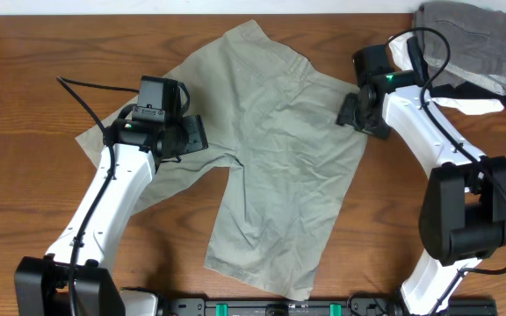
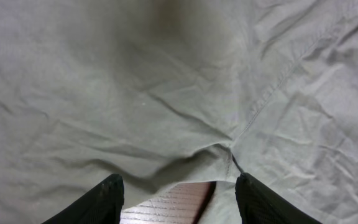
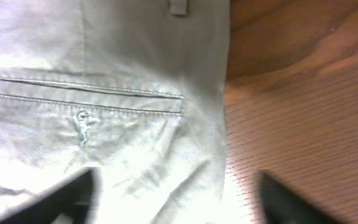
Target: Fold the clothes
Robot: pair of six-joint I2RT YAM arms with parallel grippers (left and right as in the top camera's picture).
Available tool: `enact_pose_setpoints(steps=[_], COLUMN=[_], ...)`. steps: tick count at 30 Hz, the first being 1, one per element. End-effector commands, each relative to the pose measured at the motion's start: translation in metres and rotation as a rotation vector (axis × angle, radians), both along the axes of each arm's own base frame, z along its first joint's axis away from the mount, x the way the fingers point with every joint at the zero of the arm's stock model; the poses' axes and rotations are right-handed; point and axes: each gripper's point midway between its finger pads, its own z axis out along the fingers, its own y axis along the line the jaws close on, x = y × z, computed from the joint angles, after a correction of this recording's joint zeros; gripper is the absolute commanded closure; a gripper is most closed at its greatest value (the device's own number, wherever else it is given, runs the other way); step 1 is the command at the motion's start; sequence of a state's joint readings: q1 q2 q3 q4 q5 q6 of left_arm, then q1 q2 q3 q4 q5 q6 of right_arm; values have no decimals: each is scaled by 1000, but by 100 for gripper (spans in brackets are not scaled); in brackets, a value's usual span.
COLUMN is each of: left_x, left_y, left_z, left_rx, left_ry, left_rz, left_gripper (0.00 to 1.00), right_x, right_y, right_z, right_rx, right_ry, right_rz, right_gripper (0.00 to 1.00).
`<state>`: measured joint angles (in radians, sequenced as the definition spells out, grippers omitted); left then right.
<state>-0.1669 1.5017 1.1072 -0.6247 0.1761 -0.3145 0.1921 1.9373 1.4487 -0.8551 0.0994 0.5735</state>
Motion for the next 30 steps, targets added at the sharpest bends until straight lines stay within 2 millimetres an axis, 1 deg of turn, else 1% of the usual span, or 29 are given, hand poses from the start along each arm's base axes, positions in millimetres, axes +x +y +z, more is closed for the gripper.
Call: enact_pose_setpoints(steps=[1,4,5,7,8,10,11,13,15,16,18,22,25,30], left_x=[-3,-2,-2,-4,-8,-15,-18,-20,-21,-21,-21,-24,-27,-35], left_y=[2,4,4,5,6,7,7,8,8,8,8,9,15,17], left_z=[-6,-16,-21,-40,-51,-70,-77,-88,-92,-94,-96,-107,-119,-140], left_rx=[13,16,17,27,35,47,51,57,58,59,60,71,104,119], left_ry=[20,43,59,118,161,229,256,288,300,304,311,343,376,440], left_rz=[6,14,19,20,19,19,19,19,22,22,22,23,31,35], left_gripper=[40,41,45,55,63,75,79,81,82,85,88,89,89,89], right_x=[5,7,8,10,11,11,11,11,11,11,11,13,15,15], right_y=[-7,-4,-2,3,5,8,8,9,9,9,9,10,10,10], right_z=[11,26,31,41,46,53,56,60,61,61,61,62,63,63], right_rx=[-23,-21,-17,-16,-20,-23,-22,-20,-20,-20,-20,-16,-16,-16], right_ry=[-31,-64,-78,-104,-120,-139,-146,-155,-158,-158,-158,-171,-176,-179], right_rz=[10,94,137,202,221,241,242,243,243,243,243,244,244,243], right_gripper=[2,4,5,6,7,8,9,9,9,9,10,10,10,10])
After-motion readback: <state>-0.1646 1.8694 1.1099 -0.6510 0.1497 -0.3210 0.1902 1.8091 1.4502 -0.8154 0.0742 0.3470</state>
